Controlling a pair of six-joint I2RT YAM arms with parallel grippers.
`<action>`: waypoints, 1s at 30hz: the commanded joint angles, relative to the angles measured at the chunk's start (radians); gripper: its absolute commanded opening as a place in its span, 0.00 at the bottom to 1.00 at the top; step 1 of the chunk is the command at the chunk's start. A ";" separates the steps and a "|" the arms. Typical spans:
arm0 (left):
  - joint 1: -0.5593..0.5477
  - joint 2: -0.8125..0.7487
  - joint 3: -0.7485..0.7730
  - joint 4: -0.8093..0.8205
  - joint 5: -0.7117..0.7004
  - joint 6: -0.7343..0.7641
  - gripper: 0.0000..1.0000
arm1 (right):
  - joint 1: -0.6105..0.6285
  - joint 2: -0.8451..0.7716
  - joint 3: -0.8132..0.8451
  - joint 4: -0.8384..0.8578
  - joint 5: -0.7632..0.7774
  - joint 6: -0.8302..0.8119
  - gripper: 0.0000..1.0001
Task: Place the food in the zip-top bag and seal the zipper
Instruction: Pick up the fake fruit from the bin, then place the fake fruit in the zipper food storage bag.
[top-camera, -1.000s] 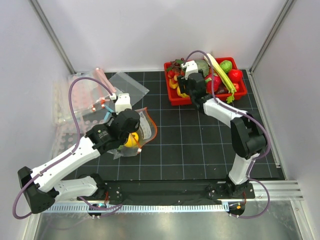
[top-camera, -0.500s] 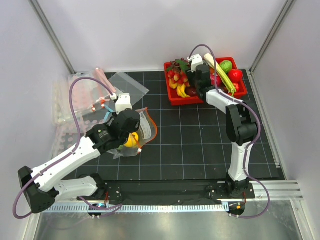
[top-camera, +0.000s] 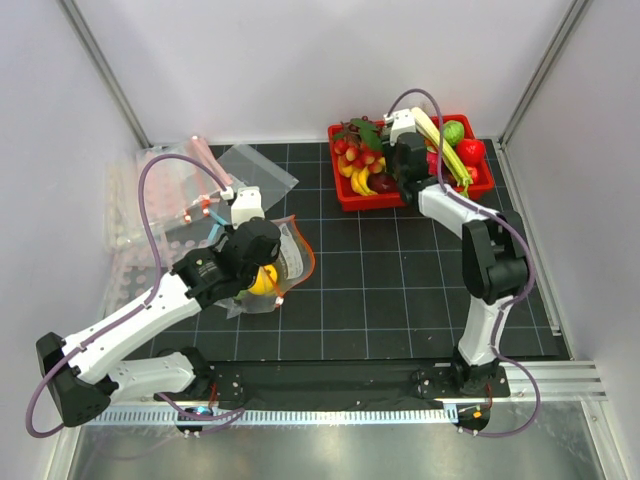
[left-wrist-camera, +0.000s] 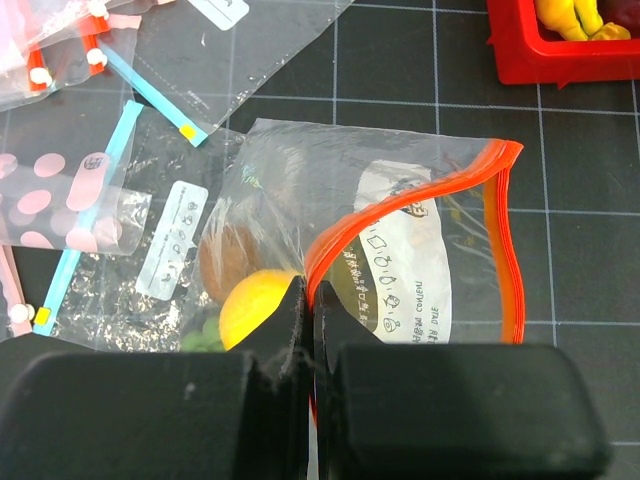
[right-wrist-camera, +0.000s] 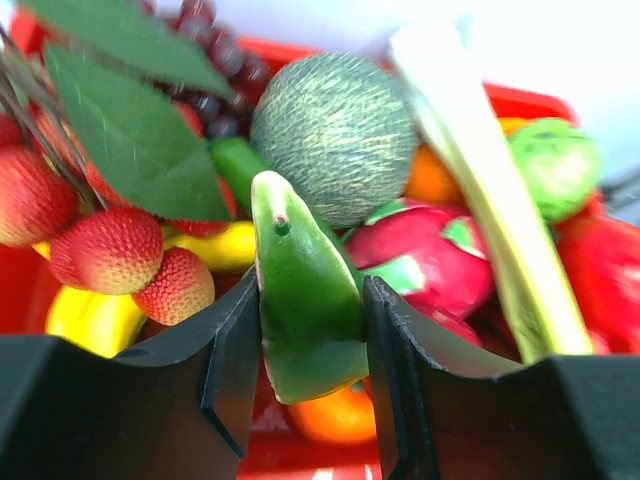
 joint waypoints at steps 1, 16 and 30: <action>0.003 0.001 0.003 0.033 -0.033 -0.005 0.00 | 0.027 -0.153 -0.011 0.039 0.093 0.081 0.02; 0.003 0.026 0.012 0.026 -0.027 -0.002 0.00 | 0.184 -0.526 -0.125 -0.224 0.129 0.374 0.01; 0.003 0.015 0.011 0.025 -0.015 0.000 0.00 | 0.609 -0.890 -0.595 0.091 -0.123 0.365 0.01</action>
